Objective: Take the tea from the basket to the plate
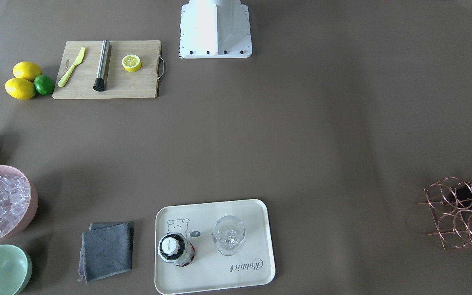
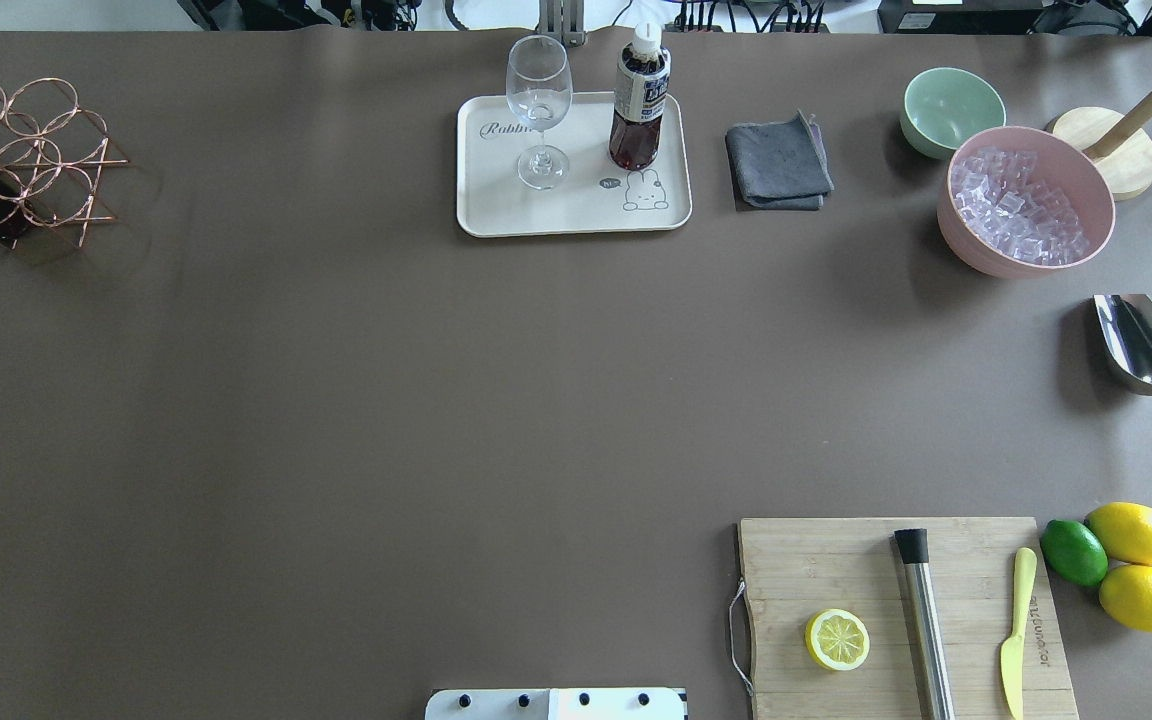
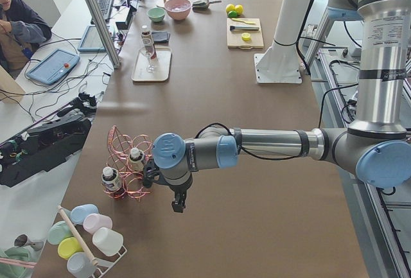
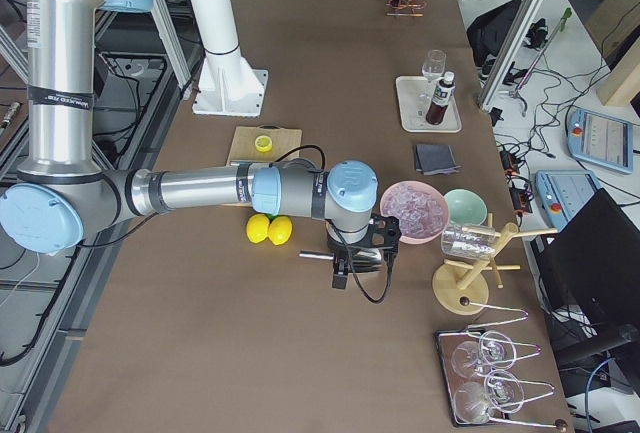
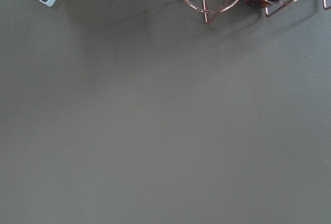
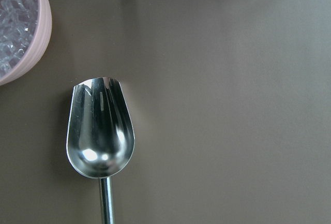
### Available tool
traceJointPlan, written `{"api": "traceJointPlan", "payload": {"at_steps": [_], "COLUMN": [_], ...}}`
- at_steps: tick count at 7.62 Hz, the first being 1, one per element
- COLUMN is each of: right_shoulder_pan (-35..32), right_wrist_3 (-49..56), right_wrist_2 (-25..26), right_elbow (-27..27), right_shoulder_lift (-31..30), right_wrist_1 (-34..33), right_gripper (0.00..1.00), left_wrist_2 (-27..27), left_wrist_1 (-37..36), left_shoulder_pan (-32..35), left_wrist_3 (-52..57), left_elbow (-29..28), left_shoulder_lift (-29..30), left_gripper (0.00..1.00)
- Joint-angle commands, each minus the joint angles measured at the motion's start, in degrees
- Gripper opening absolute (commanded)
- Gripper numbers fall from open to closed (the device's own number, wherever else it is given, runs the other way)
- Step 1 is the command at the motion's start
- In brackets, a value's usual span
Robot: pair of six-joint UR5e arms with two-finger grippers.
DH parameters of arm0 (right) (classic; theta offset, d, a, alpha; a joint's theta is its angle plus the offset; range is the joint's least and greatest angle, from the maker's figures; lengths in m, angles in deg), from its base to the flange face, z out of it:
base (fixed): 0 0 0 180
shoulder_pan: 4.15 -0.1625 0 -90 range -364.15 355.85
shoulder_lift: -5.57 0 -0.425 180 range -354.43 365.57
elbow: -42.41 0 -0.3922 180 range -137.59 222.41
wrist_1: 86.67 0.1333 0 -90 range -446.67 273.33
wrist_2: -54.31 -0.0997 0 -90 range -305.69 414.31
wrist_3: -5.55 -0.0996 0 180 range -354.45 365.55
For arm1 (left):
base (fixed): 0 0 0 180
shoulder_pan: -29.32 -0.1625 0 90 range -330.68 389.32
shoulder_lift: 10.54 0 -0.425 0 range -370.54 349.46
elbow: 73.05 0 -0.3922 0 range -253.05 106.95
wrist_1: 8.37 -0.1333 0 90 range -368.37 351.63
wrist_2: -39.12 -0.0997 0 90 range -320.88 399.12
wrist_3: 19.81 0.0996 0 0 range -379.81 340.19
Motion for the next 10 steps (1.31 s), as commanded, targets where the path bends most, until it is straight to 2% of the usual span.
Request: {"api": "traceJointPlan", "payload": {"at_steps": [1,10], "right_shoulder_pan": [-0.3,-0.3], "right_wrist_3": [0.0,0.0], "right_wrist_2": [-0.1,0.1], "right_elbow": [-0.1,-0.3], "right_shoulder_lift": [0.0,0.1], "right_wrist_1": [0.0,0.0], "right_gripper": [1.0,1.0], "left_wrist_2": [0.0,0.0], "left_wrist_1": [0.0,-0.2], "left_shoulder_pan": [0.0,0.0], "left_wrist_3": [0.0,-0.4], "left_elbow": [0.1,0.3], "left_shoulder_lift": [0.0,0.6], "left_gripper": [0.98,0.98]}}
